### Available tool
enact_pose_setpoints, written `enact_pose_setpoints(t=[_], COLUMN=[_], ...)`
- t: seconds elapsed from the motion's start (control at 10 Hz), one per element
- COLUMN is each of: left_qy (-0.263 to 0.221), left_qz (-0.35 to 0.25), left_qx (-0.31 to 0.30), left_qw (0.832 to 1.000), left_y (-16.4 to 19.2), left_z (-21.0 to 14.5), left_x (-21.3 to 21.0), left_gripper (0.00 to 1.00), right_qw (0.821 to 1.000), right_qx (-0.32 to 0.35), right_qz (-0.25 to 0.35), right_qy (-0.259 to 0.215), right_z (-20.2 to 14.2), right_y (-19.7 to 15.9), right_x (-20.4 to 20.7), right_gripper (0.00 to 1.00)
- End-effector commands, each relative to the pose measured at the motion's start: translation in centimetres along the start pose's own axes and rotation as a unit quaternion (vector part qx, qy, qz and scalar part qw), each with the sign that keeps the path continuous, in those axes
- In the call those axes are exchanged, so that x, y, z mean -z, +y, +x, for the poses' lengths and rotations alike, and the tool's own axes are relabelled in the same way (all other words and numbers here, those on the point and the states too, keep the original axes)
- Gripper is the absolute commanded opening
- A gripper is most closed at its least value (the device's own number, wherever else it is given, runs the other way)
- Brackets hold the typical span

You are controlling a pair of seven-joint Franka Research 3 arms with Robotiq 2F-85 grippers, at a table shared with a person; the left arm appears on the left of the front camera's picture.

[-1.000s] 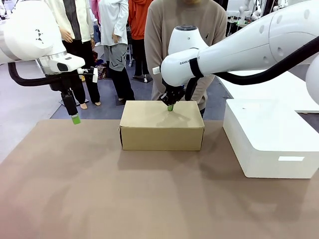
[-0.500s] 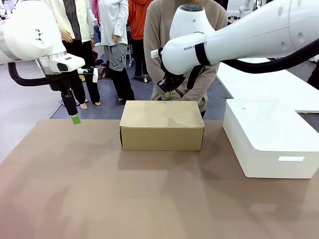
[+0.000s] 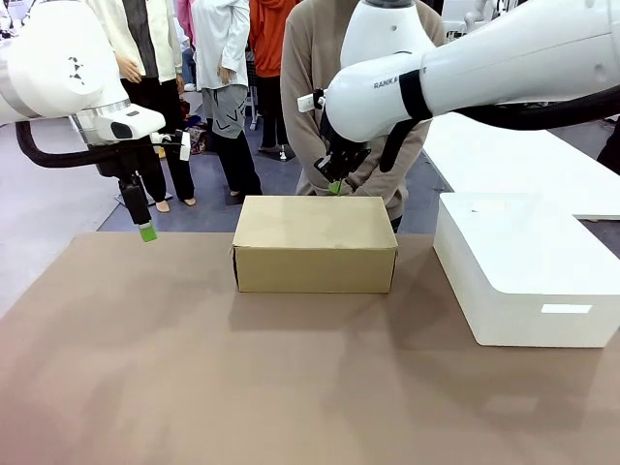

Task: Pack the shoes into the box.
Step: Press down on the lid of the Shoes Box.

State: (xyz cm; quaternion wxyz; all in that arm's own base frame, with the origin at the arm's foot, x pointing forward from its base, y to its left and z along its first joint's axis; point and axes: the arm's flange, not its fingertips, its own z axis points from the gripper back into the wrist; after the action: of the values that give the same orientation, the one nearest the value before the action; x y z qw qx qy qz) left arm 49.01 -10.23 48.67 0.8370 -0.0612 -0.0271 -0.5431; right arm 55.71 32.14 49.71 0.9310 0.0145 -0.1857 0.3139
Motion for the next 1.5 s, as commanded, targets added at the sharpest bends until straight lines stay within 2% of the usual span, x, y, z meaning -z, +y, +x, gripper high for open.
enact_pose_setpoints(t=[0.0, 0.1, 0.6, 0.7, 1.1, 1.4], left_qy=[-0.009, -0.009, -0.009, -0.009, -0.009, -0.009], left_qz=[-0.006, -0.006, -0.006, -0.006, -0.006, -0.006], left_qx=[0.008, 0.008, 0.008, 0.008, 0.008, 0.008], left_qw=[1.0, 1.0, 1.0, 1.0, 1.0, 1.0], left_y=[0.0, 0.0, 0.0, 0.0, 0.0, 0.0], left_z=[-0.3, -0.3, -0.3, -0.3, -0.3, -0.3], left_x=[-0.2, -0.2, -0.2, -0.2, -0.2, -0.2], left_gripper=[1.0, 1.0, 1.0, 1.0, 1.0, 1.0], right_qw=[0.999, 0.999, 0.997, 0.997, 0.995, 0.995], right_qx=[-0.035, -0.052, -0.078, -0.08, -0.09, -0.084], right_qz=[0.013, 0.016, -0.001, 0.0, 0.021, 0.033], right_qy=[-0.007, -0.004, 0.017, 0.023, 0.047, 0.052], right_z=[-4.7, -6.7, -15.8, -17.5, -22.0, -23.5], right_y=[-0.1, 0.0, 1.3, 1.8, 3.5, 4.2], right_x=[-3.0, -4.3, -7.3, -7.3, -7.3, -6.4], right_gripper=[0.0, 0.0, 0.97, 1.0, 1.0, 1.0])
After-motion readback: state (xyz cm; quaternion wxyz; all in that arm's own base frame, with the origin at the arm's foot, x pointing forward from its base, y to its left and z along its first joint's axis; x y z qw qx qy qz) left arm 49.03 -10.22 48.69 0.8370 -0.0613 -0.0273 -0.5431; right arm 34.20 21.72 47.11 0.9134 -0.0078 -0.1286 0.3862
